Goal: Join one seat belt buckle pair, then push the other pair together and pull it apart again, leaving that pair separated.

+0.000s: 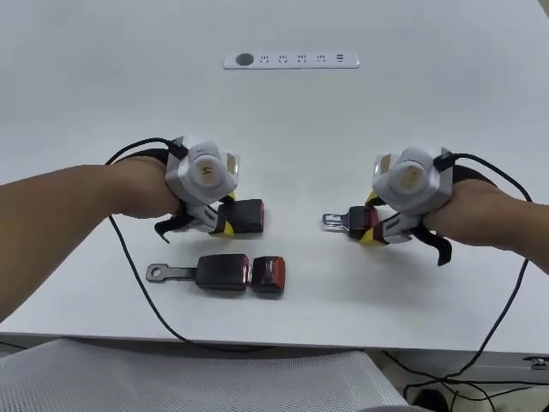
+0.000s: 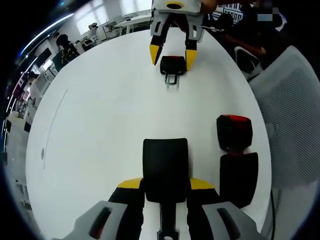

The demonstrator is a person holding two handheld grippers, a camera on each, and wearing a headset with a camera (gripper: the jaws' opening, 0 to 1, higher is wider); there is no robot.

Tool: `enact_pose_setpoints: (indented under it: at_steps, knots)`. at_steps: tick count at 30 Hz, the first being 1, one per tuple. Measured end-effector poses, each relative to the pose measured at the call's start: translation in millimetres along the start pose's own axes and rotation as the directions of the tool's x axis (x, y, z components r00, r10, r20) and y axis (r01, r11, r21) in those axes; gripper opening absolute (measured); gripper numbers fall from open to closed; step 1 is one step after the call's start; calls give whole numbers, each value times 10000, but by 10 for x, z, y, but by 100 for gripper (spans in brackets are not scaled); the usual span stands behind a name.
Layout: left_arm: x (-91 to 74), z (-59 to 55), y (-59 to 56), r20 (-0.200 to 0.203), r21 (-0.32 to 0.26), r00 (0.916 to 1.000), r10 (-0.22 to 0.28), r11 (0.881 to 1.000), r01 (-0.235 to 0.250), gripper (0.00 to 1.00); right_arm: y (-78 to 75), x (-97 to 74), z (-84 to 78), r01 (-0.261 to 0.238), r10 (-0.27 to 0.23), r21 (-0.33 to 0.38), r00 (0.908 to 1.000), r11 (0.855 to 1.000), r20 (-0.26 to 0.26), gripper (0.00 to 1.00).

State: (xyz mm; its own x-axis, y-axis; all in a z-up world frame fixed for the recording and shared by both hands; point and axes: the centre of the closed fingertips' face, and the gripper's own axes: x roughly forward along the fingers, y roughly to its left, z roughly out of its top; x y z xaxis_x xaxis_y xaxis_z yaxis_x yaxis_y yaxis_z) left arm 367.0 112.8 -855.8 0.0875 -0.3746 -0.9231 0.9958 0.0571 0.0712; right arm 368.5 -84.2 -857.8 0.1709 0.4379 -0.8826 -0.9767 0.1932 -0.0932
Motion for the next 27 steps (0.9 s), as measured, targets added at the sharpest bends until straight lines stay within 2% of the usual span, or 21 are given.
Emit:
enact_pose_setpoints:
  at_steps: [4, 5, 7, 10, 12, 17, 19, 21, 23, 27]
  knots:
    - [-10, 7, 2, 17, 41, 9999, 111, 9999, -111, 33, -6, 0, 13, 118, -117, -142, 9999, 9998, 70, 49]
    - [-16, 3, -8, 1, 208, 9999, 110, 9997, -110, 33, -4, -5, 18, 197, -195, -192, 9998, 9996, 88, 50]
    - [-19, -11, -5, -83, 374, 9997, 229, 9990, -226, 34, -2, -28, 56, 427, -414, -479, 9987, 9979, 282, 53]
    - [-41, -34, -13, -168, 531, 9992, 359, 9980, -349, 38, 44, -81, 103, 556, -536, -347, 9970, 9979, 555, 56]
    - [-82, -46, -1, -89, 327, 9985, 538, 9980, -535, 43, 79, -129, 151, 660, -637, -283, 9951, 9974, 756, 58]
    - [-247, -81, -2, 310, -134, 9945, 999, 9949, -995, 46, 176, -278, 281, 934, -970, 323, 9856, 9951, 1385, 60]
    - [-339, -79, -18, 511, -335, 9903, 1294, 9912, -1278, 47, 240, -362, 363, 1033, -1149, 715, 9763, 9921, 1834, 62]
    - [-441, -45, -44, 866, -659, 9830, 1617, 9855, -1563, 49, 289, -422, 404, 1099, -1253, 854, 9708, 9903, 2046, 65]
    - [-546, -44, -96, 1062, -861, 9771, 1842, 9807, -1755, 51, 346, -468, 427, 1101, -1285, 944, 9674, 9894, 2184, 68]
    - [-718, -69, -211, 1433, -1280, 9633, 2269, 9694, -2094, 56, 427, -593, 490, 1155, -1508, 1419, 9507, 9831, 2711, 71]
